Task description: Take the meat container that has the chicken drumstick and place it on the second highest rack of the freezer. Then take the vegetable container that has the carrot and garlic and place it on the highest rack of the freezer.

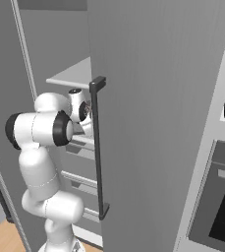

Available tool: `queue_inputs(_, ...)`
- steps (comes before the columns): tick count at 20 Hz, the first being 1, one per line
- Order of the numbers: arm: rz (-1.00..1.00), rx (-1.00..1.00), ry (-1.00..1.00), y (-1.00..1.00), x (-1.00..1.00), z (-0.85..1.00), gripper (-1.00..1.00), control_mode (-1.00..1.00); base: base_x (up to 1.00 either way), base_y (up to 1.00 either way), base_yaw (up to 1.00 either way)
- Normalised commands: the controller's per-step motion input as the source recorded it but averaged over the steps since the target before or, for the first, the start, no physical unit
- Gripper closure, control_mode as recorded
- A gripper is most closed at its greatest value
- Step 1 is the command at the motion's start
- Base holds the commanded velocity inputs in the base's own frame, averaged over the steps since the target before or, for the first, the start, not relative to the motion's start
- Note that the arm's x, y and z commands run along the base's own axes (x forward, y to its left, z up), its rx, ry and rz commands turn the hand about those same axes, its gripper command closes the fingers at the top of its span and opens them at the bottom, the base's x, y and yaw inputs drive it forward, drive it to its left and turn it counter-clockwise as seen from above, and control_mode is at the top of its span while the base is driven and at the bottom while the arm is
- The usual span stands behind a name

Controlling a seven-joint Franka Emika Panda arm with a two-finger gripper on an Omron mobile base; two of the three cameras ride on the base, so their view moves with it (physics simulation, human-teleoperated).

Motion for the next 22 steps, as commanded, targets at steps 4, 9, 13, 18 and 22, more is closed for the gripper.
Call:
queue_inputs(4,-0.08,0.00,0.00,0.00,0.00,-0.24,1.00,-1.00,0.00,0.00,0.00)
queue_inputs(9,-0.15,0.00,0.00,-0.04,0.00,-0.10,1.00,-1.00,0.00,0.00,0.00)
queue_inputs(13,-0.26,0.00,0.00,-0.16,0.00,-0.02,1.00,-1.00,0.00,0.00,0.00)
queue_inputs(18,-0.20,0.00,0.00,-0.01,0.00,-0.15,1.00,-1.00,0.00,0.00,0.00)
queue_inputs(22,-0.09,0.00,0.00,0.00,0.00,-0.35,1.00,-1.00,0.00,0.00,0.00)
